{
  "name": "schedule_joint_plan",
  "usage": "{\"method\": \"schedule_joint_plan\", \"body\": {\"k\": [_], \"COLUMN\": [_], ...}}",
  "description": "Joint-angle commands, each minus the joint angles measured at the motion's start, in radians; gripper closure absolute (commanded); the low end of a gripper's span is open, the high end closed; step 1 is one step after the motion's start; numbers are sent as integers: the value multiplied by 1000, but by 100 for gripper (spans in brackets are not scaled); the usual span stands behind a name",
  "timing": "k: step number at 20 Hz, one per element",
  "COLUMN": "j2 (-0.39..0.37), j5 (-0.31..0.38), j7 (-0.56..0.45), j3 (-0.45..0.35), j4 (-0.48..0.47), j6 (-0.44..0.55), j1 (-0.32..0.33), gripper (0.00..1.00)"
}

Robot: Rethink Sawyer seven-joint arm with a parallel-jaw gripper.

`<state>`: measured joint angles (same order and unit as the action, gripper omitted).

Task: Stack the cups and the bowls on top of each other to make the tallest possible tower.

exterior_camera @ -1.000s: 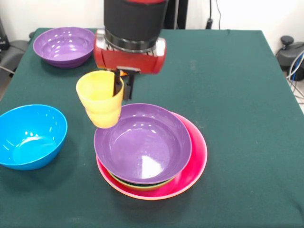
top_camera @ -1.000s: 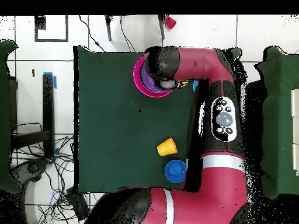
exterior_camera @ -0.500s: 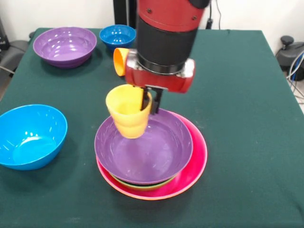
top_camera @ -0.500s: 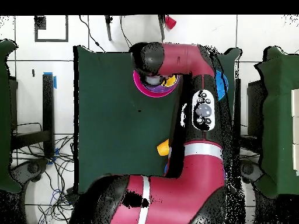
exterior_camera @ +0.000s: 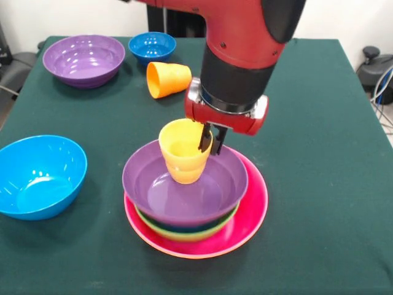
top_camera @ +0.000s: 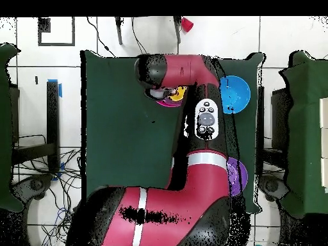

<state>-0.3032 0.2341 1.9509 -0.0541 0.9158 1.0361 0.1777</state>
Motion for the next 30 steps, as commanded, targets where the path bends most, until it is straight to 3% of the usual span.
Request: {"method": "schedule_joint_plan", "body": {"k": [1, 4, 13, 22, 30], "j2": [84, 104, 166, 154, 177], "j5": [10, 10, -17, -62, -86], "j7": [145, 133, 39, 3, -27], "j3": [-12, -21, -57, -68, -68], "j4": [-4, 0, -54, -39, -99], "j6": [-91, -147, -162, -139, -88], "j1": [-8, 1, 42, 61, 75], "gripper": [100, 100, 100, 100, 100]}}
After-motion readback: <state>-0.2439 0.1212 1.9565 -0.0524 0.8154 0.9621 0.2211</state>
